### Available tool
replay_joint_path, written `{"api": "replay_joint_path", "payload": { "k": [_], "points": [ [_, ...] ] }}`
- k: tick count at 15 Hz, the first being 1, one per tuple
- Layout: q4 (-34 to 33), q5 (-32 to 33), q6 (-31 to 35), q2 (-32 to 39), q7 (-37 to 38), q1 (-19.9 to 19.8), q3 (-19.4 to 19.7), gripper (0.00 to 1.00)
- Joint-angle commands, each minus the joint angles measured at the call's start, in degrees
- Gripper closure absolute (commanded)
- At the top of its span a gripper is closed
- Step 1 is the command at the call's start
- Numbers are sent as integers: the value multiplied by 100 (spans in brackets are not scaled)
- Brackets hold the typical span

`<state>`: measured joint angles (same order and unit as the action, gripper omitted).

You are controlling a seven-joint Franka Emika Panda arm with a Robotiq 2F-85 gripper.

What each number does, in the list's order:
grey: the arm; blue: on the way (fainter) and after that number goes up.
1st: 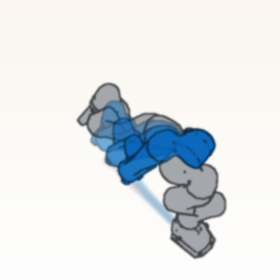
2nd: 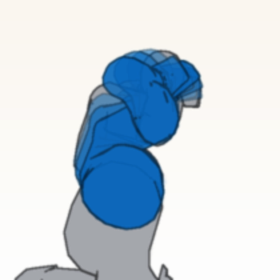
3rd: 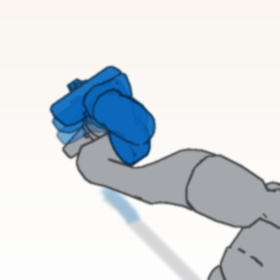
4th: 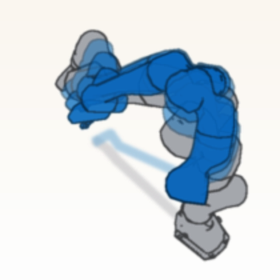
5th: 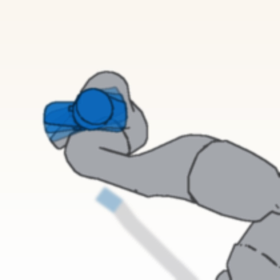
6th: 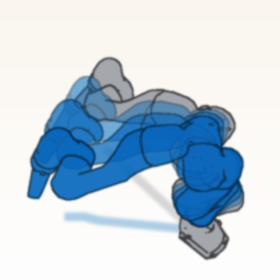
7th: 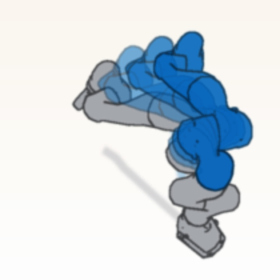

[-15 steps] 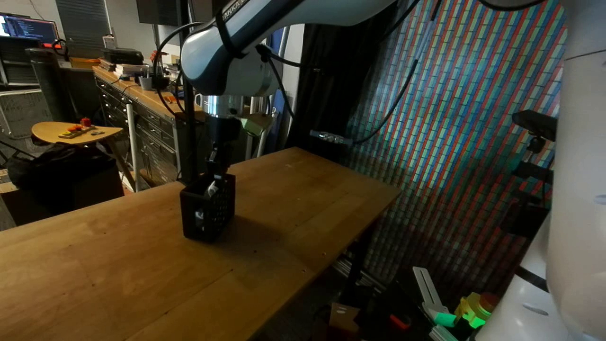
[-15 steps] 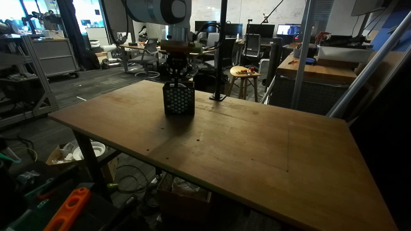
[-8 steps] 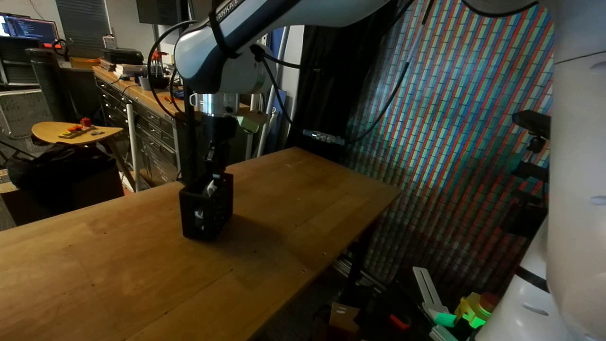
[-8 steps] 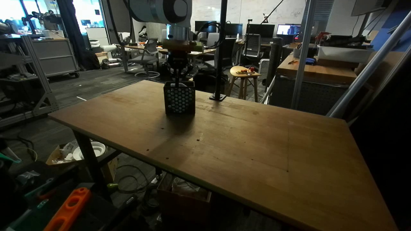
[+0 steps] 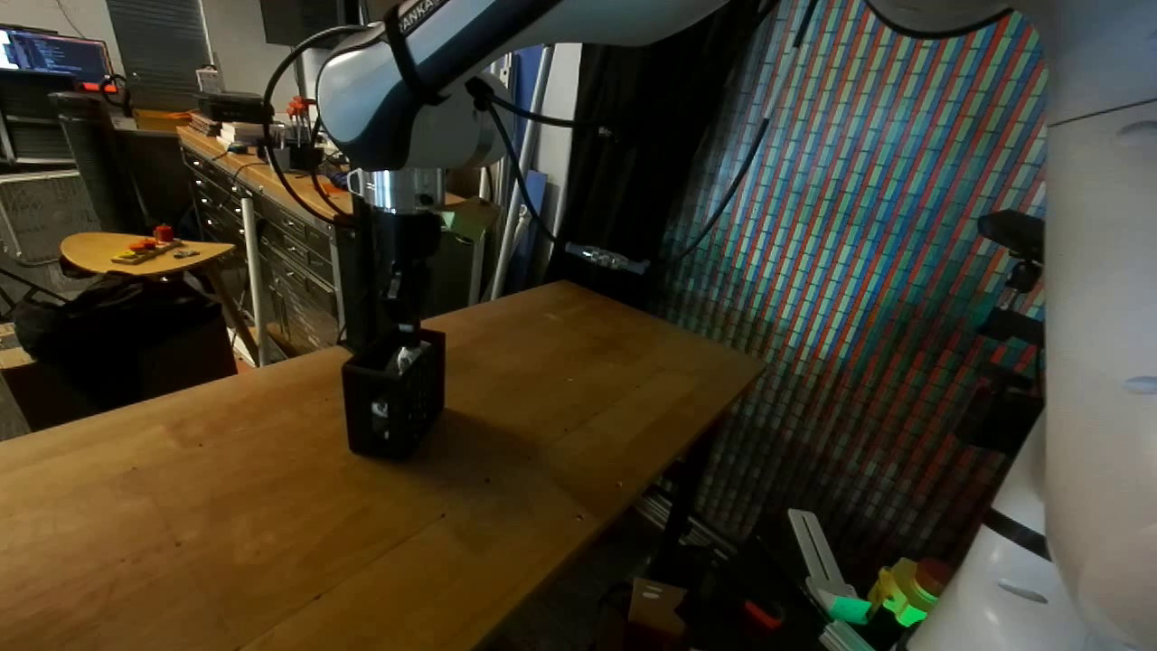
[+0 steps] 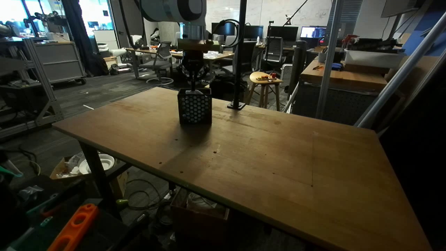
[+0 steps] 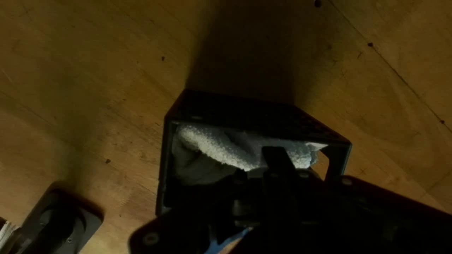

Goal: Put the white towel in the basket.

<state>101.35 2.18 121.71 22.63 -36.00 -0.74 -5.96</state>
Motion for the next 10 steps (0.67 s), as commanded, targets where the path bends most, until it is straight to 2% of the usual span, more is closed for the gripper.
{"api": "replay_joint_path", "payload": {
  "k": [1,10],
  "points": [
    [-289,141,-177,90,-17,56,-12,100],
    [-288,86,-123,222,-48,55,-33,100]
  ]
}}
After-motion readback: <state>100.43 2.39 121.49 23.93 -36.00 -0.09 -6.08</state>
